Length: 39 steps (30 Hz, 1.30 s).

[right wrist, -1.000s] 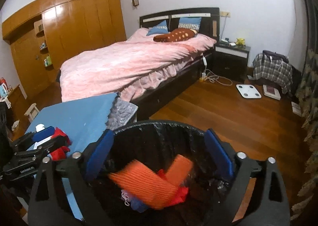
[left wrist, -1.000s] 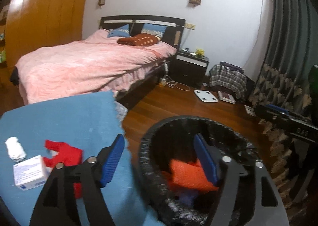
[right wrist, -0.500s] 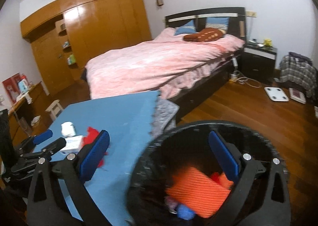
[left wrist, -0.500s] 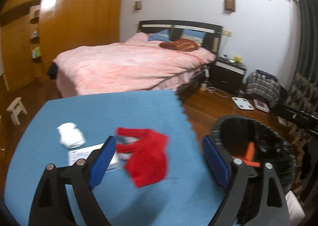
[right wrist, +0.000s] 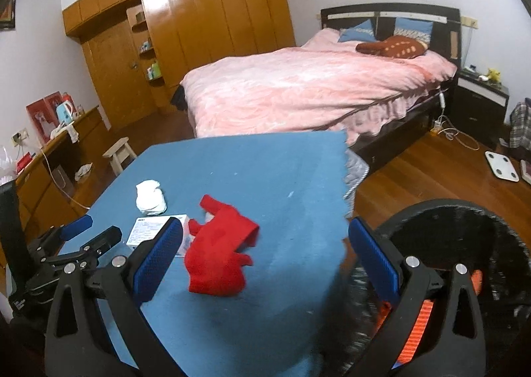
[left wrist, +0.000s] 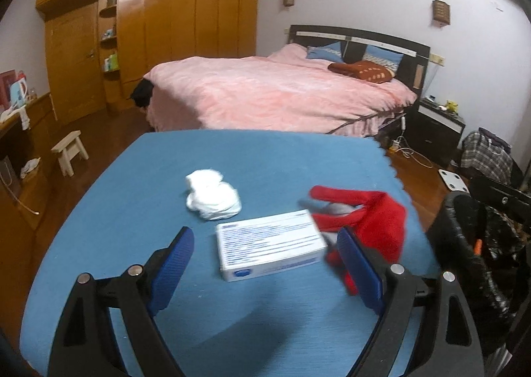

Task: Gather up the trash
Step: 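Return to the table and grasp the red glove with the right tool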

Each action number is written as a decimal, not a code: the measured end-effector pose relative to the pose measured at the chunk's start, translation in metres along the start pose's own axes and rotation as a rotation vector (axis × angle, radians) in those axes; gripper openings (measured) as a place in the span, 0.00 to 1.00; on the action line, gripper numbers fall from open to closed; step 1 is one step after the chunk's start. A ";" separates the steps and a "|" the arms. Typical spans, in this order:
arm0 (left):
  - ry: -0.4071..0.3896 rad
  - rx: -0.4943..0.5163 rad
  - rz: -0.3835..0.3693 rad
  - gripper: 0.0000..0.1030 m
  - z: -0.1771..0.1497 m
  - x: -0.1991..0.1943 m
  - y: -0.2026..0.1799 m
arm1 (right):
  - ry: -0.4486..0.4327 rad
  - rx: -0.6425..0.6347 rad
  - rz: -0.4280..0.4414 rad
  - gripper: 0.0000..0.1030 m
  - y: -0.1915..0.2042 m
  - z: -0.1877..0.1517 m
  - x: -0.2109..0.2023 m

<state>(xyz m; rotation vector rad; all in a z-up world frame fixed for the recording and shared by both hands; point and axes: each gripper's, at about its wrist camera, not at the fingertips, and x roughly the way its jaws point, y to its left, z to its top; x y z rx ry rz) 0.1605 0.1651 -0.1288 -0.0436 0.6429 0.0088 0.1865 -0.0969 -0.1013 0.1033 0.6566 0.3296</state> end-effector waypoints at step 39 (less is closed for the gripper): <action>0.136 -0.001 -0.035 0.66 -0.028 0.054 0.032 | 0.206 -0.088 0.123 0.20 0.046 -0.030 0.083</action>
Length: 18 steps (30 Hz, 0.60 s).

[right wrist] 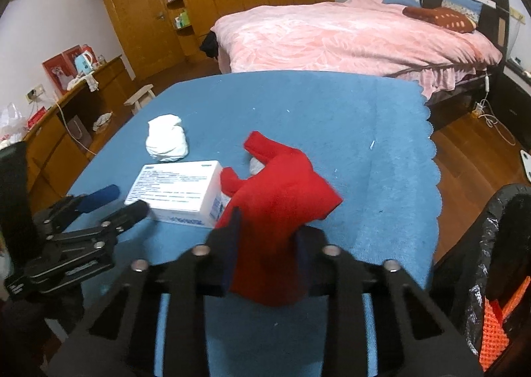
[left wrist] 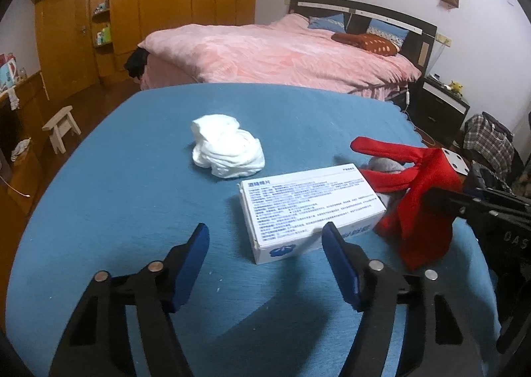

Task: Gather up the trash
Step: 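Return to the table and grasp the red glove with the right tool, then grasp the white medicine box with the left tool while the right tool holds the glove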

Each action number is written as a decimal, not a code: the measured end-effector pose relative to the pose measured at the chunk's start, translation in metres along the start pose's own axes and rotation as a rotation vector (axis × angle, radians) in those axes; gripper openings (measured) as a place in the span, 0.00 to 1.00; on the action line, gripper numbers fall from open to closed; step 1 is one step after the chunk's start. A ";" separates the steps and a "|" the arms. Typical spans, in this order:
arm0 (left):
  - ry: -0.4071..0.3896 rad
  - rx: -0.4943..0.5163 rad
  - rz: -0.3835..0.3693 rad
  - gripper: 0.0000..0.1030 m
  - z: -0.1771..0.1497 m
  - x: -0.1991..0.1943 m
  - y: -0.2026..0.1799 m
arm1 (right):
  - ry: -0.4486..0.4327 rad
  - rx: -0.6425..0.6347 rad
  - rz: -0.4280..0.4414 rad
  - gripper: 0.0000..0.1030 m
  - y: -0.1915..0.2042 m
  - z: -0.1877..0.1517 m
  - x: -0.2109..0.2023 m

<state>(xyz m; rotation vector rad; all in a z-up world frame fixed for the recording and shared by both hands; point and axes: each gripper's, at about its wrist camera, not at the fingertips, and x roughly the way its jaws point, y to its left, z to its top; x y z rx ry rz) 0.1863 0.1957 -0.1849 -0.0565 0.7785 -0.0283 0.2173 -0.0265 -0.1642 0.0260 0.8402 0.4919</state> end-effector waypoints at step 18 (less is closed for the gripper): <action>0.068 0.036 -0.162 0.28 -0.005 0.005 -0.032 | -0.067 0.025 -0.001 0.10 -0.010 0.011 -0.031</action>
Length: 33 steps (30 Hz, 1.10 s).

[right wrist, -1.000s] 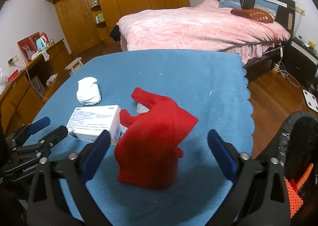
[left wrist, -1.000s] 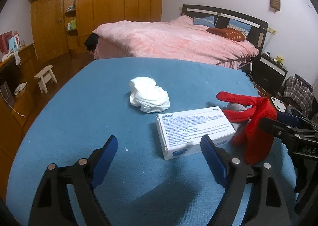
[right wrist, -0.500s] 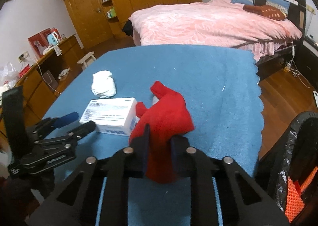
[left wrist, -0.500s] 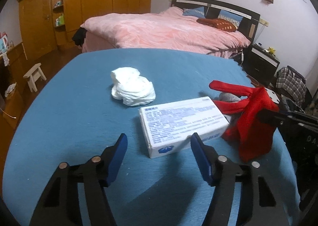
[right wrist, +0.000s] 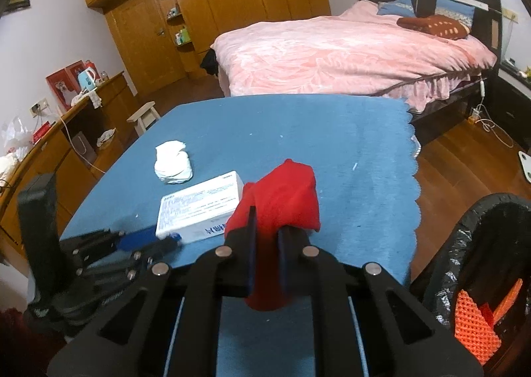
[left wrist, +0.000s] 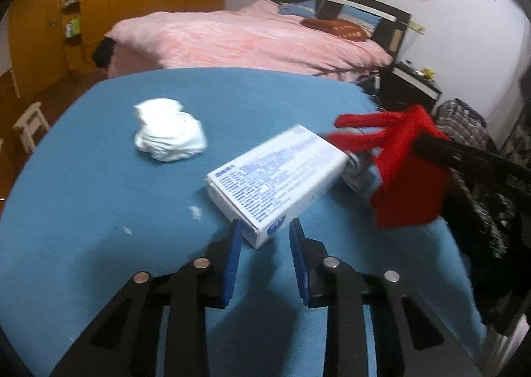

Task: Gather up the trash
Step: 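Grasp the white medicine box with the left tool while the right tool holds the glove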

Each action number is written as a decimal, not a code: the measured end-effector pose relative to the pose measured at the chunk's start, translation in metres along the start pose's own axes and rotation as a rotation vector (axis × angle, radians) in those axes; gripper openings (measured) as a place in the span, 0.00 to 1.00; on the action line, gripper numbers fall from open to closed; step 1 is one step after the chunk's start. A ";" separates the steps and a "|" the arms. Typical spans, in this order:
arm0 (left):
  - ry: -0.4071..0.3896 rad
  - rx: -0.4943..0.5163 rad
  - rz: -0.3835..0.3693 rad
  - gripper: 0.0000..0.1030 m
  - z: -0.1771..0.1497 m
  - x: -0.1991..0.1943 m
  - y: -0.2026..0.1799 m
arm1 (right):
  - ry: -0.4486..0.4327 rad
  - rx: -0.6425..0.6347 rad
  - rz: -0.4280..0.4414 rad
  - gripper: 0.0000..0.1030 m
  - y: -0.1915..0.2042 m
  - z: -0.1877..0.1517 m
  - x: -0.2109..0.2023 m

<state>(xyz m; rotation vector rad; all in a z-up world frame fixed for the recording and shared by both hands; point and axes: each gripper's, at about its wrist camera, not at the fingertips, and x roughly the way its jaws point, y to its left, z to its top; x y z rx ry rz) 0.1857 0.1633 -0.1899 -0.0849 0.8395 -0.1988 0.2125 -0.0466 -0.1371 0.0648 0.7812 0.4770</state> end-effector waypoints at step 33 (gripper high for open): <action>-0.006 0.008 0.096 0.67 0.011 0.007 0.002 | 0.021 0.028 -0.008 0.10 -0.011 -0.001 0.007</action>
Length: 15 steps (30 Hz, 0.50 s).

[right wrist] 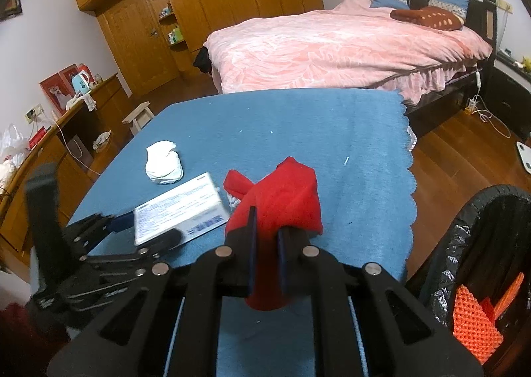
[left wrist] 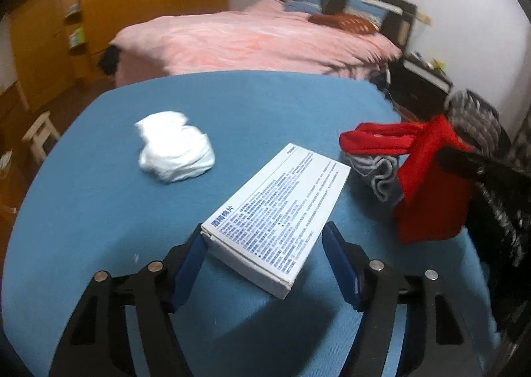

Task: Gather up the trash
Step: 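Grasp the white medicine box with the left tool while the right tool holds the glove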

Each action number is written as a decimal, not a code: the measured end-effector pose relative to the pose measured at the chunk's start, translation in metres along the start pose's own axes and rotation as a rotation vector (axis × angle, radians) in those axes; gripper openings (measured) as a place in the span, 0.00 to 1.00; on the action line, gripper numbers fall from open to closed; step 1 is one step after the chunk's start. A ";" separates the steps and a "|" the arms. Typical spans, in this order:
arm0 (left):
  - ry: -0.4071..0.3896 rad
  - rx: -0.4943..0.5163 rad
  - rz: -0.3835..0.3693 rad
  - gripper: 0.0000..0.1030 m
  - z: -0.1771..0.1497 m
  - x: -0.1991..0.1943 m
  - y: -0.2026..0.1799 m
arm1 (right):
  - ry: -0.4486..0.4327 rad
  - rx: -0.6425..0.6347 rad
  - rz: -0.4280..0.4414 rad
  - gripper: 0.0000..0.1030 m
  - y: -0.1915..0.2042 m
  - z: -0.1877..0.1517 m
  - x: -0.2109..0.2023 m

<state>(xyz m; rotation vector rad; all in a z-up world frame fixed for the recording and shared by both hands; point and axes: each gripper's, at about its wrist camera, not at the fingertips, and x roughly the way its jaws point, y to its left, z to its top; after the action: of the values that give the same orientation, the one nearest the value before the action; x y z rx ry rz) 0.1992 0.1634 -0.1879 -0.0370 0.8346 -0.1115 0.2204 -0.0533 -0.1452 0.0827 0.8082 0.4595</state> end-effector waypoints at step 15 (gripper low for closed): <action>0.070 0.000 -0.035 0.67 -0.001 0.015 0.000 | 0.013 -0.020 0.004 0.10 0.009 -0.003 0.001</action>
<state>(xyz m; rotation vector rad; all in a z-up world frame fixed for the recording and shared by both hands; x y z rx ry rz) 0.2082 0.1617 -0.1998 -0.0484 0.9043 -0.1466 0.2154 -0.0451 -0.1457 0.0628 0.8165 0.4718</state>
